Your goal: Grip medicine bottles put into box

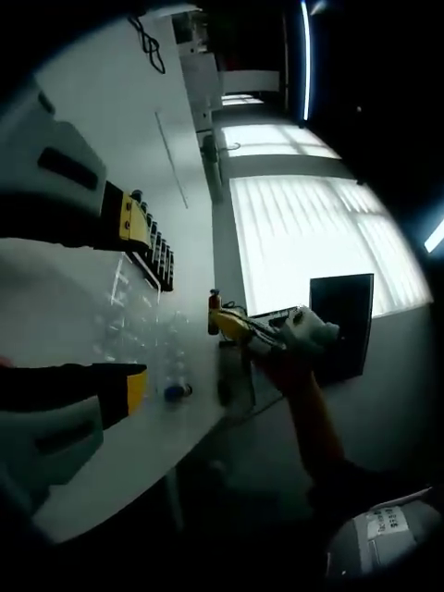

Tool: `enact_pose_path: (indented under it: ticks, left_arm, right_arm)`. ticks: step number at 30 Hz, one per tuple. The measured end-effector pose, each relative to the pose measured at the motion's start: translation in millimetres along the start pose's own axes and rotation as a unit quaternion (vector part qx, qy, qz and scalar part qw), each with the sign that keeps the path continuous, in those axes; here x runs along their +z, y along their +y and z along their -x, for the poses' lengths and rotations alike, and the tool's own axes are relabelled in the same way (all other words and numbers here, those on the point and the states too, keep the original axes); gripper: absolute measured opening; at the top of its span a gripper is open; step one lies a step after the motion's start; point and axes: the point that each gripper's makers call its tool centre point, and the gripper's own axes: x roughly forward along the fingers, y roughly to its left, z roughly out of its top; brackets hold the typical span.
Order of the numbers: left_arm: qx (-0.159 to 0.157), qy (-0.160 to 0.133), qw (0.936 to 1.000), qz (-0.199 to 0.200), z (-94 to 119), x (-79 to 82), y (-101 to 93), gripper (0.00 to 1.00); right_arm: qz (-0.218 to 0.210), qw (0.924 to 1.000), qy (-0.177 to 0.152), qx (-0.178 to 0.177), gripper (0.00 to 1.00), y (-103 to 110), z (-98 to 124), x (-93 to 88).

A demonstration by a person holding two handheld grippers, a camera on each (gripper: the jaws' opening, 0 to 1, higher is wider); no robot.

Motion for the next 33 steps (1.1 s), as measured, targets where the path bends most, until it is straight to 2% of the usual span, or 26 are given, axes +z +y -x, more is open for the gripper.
enact_pose_path:
  ticks: [4,7,11,13,17,20,27,33]
  left_arm:
    - [-0.001,0.001,1.0,-0.001,-0.2,-0.2,-0.5,0.41]
    - [-0.001,0.0,1.0,-0.001,-0.2,-0.3,-0.5,0.41]
    - [-0.001,0.001,1.0,-0.001,-0.2,-0.6,-0.5,0.41]
    - [-0.001,0.001,1.0,-0.001,-0.2,-0.6,-0.3,0.41]
    - [0.0,0.001,1.0,-0.001,-0.1,-0.8,0.0,0.41]
    - [0.0,0.002,1.0,-0.001,-0.1,-1.1,0.0,0.41]
    - [0.0,0.002,1.0,0.0,0.0,-1.1,0.1,0.41]
    - [-0.002,0.003,1.0,-0.001,0.1,-1.5,-0.6,0.41]
  right_arm:
    - [0.023,0.9996,0.007,0.012,0.07,11.1,5.5,-7.3]
    - [0.049,0.9986,0.012,0.017,0.07,13.7,8.4,-14.2]
    - [0.06,0.9978,0.013,0.024,0.07,15.6,12.5,-21.4]
    - [0.086,0.9957,0.017,0.029,0.07,17.4,14.4,-24.7]
    - [0.144,0.9886,0.025,0.034,0.07,22.4,15.9,-29.6]
    - [0.159,0.986,0.03,0.039,0.07,26.9,14.5,-33.7]
    - [0.229,0.9704,0.048,0.058,0.07,36.4,13.4,-45.4]
    - [0.256,0.9622,0.051,0.078,0.07,40.6,14.3,-52.1]
